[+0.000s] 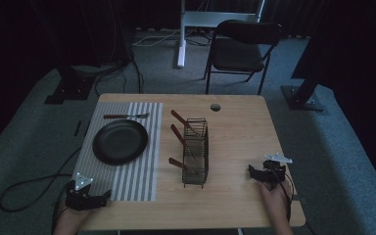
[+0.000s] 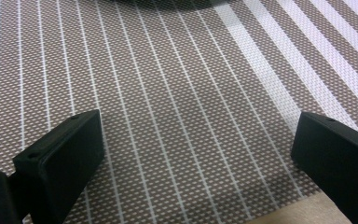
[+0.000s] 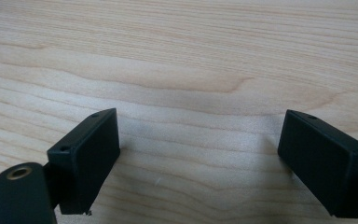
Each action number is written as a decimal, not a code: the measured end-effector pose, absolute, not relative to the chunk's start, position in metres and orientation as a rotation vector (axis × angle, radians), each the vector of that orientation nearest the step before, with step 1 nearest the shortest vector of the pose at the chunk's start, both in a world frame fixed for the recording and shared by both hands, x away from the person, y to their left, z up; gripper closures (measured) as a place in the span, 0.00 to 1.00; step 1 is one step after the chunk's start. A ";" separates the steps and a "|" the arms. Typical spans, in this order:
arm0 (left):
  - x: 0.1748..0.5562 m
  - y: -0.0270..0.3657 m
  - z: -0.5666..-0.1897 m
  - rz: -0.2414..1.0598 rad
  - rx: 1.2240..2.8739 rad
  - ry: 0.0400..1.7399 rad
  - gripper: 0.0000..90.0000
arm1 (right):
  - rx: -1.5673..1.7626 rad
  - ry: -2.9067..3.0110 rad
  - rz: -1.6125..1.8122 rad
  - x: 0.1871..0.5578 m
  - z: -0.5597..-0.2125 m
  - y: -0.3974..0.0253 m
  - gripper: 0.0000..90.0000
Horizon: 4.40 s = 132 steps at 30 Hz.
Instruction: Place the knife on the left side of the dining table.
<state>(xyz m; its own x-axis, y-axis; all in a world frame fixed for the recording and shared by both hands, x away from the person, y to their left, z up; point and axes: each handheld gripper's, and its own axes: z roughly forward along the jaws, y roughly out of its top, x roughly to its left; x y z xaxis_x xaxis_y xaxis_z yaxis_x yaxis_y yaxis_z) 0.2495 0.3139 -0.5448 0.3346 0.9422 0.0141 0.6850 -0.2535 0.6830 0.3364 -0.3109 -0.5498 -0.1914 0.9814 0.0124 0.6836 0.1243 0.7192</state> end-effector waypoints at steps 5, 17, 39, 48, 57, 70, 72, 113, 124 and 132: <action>0.249 0.312 -0.542 0.541 2.028 1.415 0.04 | 1.604 1.936 0.834 0.336 -0.550 -0.311 0.13; 0.245 0.288 -0.527 0.522 2.050 1.335 0.04 | 1.604 1.936 0.834 0.336 -0.550 -0.311 0.13; 0.238 0.245 -0.495 0.470 2.052 1.186 0.05 | 1.604 1.935 0.834 0.336 -0.550 -0.311 0.13; 0.229 0.220 -0.470 0.476 2.041 1.090 0.05 | 1.604 1.935 0.833 0.336 -0.550 -0.311 0.13; 0.221 0.201 -0.450 0.469 2.017 1.023 0.05 | 1.604 1.935 0.833 0.336 -0.550 -0.311 0.13; 0.219 0.183 -0.433 0.452 1.976 0.950 0.05 | 1.604 1.935 0.833 0.336 -0.550 -0.311 0.13; 0.220 0.181 -0.431 0.452 1.970 0.950 0.05 | 1.604 1.935 0.833 0.336 -0.550 -0.311 0.13; 0.254 0.115 -0.406 0.359 1.869 0.964 0.12 | 1.603 1.936 0.832 0.336 -0.550 -0.311 0.13; 0.257 0.105 -0.407 0.335 1.783 0.964 0.30 | 1.603 1.936 0.832 0.336 -0.550 -0.311 0.13; 0.260 0.105 -0.413 0.314 1.728 0.960 0.63 | 1.602 1.936 0.832 0.336 -0.550 -0.311 0.13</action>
